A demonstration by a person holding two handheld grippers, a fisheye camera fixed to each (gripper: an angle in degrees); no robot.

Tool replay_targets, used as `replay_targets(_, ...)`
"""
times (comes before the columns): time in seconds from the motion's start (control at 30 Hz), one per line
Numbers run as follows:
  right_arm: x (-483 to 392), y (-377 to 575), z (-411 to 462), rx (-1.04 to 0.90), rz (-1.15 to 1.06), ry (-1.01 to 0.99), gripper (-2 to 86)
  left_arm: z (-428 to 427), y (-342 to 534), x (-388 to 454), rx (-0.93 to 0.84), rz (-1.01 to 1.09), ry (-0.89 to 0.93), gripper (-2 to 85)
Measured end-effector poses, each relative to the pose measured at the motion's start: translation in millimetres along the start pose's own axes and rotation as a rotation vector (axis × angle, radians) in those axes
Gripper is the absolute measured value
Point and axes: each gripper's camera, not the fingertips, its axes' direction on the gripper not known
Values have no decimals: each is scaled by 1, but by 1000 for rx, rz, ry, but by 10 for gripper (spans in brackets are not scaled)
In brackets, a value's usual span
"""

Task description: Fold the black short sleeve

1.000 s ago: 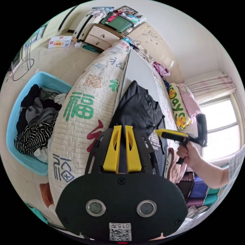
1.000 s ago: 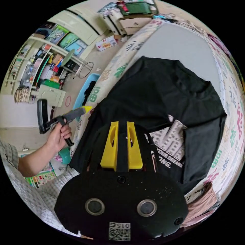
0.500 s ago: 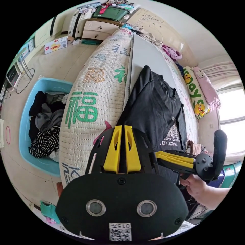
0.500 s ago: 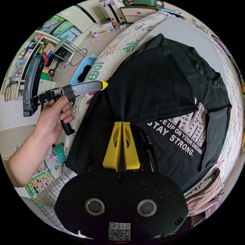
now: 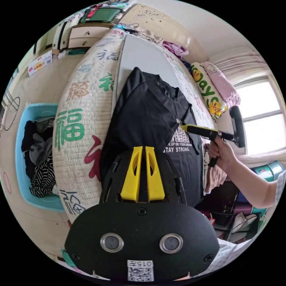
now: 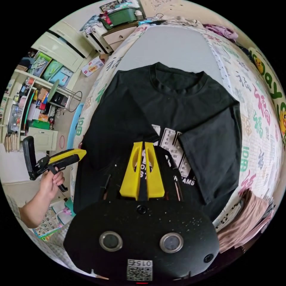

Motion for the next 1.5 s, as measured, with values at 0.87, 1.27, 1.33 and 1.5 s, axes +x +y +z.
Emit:
replay_targets(0.87, 221, -36, -114, 139, 122, 26, 106, -75, -245, -34, -14, 119, -147, 115)
replay_targets(1.27, 288, -56, -111, 26, 263, 14, 93, -17, -292, -41, -215, 229, -261, 82)
replay_targets(1.33, 293, -52, -114, 30, 273, 5, 81, -12, -287, -46, -222, 237, -236, 63)
replay_targets(1.5, 291, -36, -133, 57, 234, 85, 3, -14, -271, -64, -146, 181, -187, 11)
